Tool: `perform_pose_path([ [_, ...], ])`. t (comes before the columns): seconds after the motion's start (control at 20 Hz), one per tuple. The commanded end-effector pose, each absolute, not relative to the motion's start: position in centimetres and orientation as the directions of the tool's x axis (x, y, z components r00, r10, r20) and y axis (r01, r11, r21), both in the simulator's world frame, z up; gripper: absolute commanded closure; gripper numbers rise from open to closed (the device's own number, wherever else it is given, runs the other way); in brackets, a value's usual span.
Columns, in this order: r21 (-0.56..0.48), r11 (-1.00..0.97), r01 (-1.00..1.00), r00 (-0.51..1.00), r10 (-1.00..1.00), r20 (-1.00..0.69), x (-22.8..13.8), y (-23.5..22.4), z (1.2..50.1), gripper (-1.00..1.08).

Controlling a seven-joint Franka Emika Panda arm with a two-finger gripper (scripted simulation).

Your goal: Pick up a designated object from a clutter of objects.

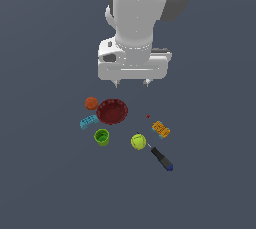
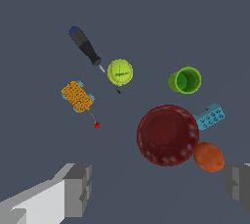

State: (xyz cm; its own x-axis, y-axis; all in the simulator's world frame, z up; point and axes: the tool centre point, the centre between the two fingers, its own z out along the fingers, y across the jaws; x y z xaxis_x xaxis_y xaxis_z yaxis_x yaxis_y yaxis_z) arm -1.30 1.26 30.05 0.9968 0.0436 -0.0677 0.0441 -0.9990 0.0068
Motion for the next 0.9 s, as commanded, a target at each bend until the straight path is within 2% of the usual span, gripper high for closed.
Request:
perform_pose_path([
  [0.0, 0.007, -0.999, 0.044, 0.997, 0.044, -0.068, -1.3, 1.26, 30.05, -0.2],
  [0.5, -0.003, -1.0, 0.015, 0.998, 0.015, -0.062, -1.08, 0.87, 29.9, -0.2],
  [0.85, 0.026, -1.0, -0.007, 0.998, -0.008, -0.063, -1.06, 0.52, 29.16, -0.2],
])
